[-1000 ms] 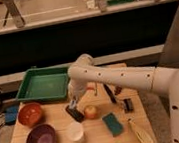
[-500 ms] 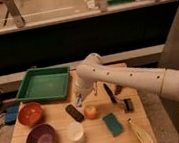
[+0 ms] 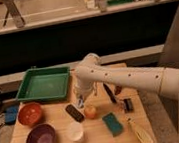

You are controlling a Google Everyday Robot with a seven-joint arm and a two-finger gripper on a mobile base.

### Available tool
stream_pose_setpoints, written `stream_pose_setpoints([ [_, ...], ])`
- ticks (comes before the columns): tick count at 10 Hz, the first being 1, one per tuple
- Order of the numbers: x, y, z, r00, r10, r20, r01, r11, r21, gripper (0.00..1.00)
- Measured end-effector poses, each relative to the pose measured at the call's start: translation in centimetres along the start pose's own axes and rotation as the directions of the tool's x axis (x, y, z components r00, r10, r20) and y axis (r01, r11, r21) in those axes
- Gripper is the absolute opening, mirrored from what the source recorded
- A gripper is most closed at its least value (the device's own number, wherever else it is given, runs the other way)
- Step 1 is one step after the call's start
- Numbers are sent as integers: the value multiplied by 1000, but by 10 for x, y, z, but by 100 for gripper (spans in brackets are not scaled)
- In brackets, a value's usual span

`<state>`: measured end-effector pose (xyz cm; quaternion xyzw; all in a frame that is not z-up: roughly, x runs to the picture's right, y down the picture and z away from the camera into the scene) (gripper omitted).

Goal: Place towel in table surface

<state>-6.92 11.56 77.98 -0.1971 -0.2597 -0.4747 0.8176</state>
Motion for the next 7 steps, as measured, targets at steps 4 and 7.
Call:
stream_pose_setpoints([
  [4,-30,-58,22,976,-217,-17,211,963,-169,0],
  [7,-45,-66,36,938,-343,53,347,934,-86,0],
])
